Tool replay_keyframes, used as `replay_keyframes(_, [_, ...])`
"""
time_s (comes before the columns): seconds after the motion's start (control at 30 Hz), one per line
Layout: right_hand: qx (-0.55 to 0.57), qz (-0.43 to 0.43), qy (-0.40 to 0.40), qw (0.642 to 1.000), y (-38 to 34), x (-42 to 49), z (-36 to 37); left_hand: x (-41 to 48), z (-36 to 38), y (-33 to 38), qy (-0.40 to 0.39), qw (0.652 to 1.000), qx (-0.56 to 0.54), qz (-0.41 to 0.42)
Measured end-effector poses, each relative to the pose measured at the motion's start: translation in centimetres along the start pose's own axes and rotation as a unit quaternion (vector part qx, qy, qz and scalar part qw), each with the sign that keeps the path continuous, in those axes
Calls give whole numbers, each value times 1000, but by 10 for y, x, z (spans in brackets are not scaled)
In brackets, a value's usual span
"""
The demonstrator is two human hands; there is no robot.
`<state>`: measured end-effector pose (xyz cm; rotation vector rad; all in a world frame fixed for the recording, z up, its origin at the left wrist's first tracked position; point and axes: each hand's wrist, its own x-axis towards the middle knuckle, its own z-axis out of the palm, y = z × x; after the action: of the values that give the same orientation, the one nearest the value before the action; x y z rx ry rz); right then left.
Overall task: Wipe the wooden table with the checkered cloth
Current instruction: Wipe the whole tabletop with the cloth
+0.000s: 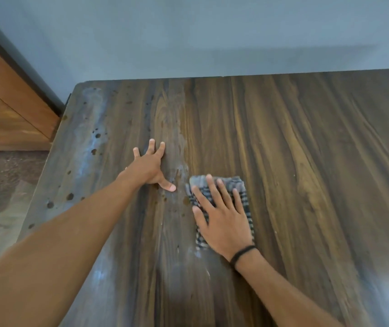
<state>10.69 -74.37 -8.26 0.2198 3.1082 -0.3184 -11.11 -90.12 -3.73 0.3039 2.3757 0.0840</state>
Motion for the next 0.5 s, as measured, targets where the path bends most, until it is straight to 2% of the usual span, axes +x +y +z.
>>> replay_keyframes(0.07, [1, 13, -3, 1000, 20, -1, -9, -3, 0, 0, 8, 1000, -2, 4])
replay_keyframes(0.17, [9, 130, 10, 991, 6, 21, -9, -4, -6, 2, 4, 1000, -1, 4])
replay_keyframes(0.2, [7, 122, 20, 992, -7, 15, -5, -4, -5, 2, 5, 1000, 3, 6])
replay_keyframes(0.3, [8, 21, 10, 1000, -9, -20, 3, -5, 1, 0, 18, 1000, 8, 11])
replay_keyframes(0.37, [19, 50, 4, 999, 8, -9, -7, -11, 4, 0, 30, 999, 14, 17])
replay_keyframes(0.43, [32, 129, -5, 991, 1, 17, -13, -21, 5, 2, 24, 999, 30, 24])
replay_keyframes(0.5, [21, 126, 7, 992, -21, 12, -6, -35, 8, 5, -3, 999, 42, 24])
